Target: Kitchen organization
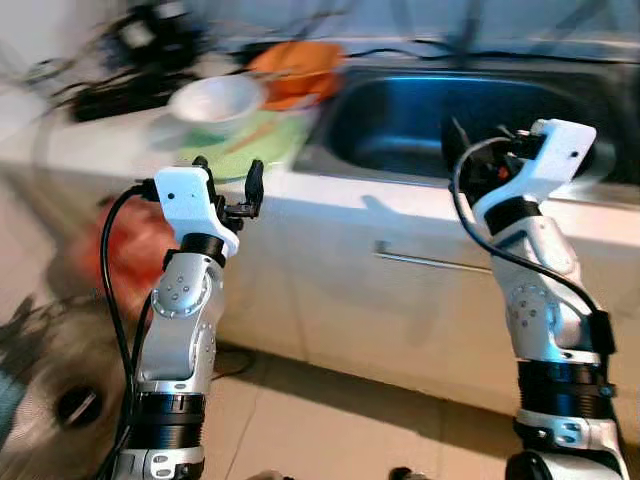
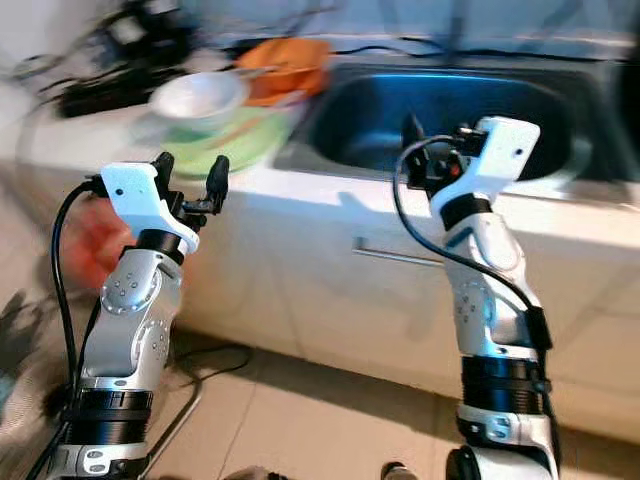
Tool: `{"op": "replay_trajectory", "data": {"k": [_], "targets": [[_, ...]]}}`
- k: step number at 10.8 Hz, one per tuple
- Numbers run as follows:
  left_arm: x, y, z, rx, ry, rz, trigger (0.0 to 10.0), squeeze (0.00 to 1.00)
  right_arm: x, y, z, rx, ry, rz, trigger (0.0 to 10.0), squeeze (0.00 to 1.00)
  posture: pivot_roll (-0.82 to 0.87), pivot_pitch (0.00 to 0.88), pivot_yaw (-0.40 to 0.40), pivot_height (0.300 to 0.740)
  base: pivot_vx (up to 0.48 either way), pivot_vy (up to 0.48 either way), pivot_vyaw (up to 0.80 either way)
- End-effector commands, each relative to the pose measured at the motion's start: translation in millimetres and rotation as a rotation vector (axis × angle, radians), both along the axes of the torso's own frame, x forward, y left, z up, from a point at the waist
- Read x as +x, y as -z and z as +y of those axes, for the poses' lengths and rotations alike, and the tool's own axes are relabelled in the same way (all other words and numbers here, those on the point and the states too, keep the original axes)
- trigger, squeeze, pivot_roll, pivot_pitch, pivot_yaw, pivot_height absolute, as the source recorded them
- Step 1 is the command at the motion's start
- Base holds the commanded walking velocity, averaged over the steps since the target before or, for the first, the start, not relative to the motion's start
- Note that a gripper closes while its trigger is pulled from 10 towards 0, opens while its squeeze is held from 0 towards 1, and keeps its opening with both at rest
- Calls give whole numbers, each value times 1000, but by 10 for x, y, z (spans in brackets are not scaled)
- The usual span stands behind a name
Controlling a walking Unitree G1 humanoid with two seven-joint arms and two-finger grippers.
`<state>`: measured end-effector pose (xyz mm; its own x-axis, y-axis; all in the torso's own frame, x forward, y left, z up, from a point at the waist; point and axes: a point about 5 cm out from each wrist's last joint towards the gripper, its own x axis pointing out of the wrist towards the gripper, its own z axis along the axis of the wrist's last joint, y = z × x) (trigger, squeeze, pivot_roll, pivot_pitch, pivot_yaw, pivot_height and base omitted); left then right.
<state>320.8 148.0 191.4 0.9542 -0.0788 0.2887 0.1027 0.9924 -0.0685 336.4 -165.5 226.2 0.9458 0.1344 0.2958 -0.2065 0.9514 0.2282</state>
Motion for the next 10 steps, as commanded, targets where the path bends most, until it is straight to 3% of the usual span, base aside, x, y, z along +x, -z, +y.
{"op": "replay_trajectory", "data": {"k": [1, 5, 8, 10], "targets": [[17, -28, 11, 2, -16, -10, 10000, 0, 21, -38, 82, 0, -12, -20, 10000, 0, 76, 0, 119, 740, 0, 0, -800], [48, 0, -114, -36, -12, -1, 10000, 0, 63, 59, 119, 12, 10, -10, 10000, 0, 90, 0, 80, 740, 0, 0, -791], [-5, 18, -82, -57, -45, 1, 10000, 0, 115, 52, 181, -4, -15, -10, 10000, 0, 119, 2, 68, 740, 0, 0, -796], [-10, 59, -25, -25, -58, 16, 10000, 0, 104, 118, 154, -19, 2, -9, 10000, 0, 95, 9, 88, 740, 0, 0, 0]]}}
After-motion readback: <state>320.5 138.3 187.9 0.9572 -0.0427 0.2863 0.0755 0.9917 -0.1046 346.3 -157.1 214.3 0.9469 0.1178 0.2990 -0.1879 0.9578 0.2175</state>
